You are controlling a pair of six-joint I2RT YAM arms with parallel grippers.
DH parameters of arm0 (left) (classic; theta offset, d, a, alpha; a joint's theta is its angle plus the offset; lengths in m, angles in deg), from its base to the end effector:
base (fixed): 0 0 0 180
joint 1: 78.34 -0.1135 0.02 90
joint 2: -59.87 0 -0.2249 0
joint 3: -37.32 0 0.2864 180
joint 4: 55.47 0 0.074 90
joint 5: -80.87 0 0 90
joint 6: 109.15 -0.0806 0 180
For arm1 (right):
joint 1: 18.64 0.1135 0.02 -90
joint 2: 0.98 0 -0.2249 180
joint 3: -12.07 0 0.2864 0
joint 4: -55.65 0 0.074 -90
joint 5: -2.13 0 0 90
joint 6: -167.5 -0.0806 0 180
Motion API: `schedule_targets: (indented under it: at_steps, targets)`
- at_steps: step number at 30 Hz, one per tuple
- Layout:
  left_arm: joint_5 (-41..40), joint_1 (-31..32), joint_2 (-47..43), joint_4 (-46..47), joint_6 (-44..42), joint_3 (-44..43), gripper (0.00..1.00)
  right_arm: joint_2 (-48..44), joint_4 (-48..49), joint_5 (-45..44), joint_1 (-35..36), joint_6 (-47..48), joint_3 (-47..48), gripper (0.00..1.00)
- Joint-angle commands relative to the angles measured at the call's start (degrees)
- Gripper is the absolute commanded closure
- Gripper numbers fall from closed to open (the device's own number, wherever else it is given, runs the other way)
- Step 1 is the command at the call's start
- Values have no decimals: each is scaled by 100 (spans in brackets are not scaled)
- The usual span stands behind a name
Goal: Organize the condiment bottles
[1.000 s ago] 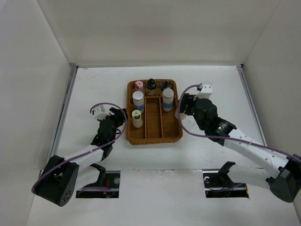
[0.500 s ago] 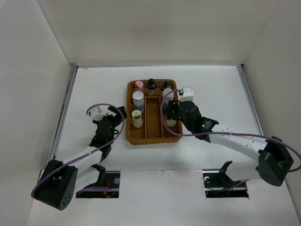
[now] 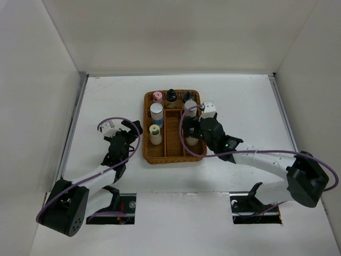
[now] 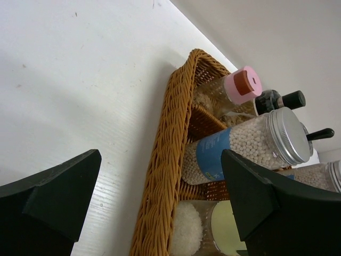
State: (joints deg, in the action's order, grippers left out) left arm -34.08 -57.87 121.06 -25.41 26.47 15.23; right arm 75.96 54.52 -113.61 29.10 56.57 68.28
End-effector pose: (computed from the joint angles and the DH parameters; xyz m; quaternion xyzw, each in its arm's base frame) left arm 0.2734 -0.0658 0.1068 -0.2986 0.6943 -0.2079 0.6209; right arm 0.2768 0.2526 0.1766 -0.0658 0.8145 0.1557 0.5550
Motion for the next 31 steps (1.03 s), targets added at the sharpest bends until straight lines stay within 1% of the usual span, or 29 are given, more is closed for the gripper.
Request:
schedule_targets:
  at_steps: [1, 4, 7, 10, 13, 16, 20, 23, 29, 31]
  targets:
    - [-98, -48, -195, -21, 25, -116, 0, -530, 521, -107, 64, 106, -61, 0]
    - [-369, -13, -353, -837, 8, -414, 0, -1083, 530, -308, 29, 107, -236, 0]
    - [-616, 23, -441, -1857, 34, -792, 0, -1593, 836, -826, -322, -25, -657, 0]
    - [-687, -3, -511, -2438, 60, -1056, 0, -2016, 1127, -1266, -743, -603, -1272, 0]
    - [-774, 40, -590, -3097, 17, -1424, 0, -2114, 1355, -1128, -1279, -1368, -1765, 0]
    - [-897, 145, -503, -3572, -36, -1802, 0, -1991, 1347, -688, -1579, -1782, -1880, 0]
    - [-871, 295, -406, -3995, -71, -2251, 0, -1614, 1426, -529, -1624, -1941, -1828, 0]
    - [-898, 435, -380, -3995, -80, -2471, 0, -1367, 1470, -503, -1598, -1880, -1749, 0]
    - [-1021, 787, -2, -4153, -440, -2954, 0, -1217, 1391, -476, -1492, -1810, -1635, 0]
    - [-1055, 892, 112, -4364, -511, -3148, 0, -1191, 1391, -476, -1466, -1801, -1617, 0]
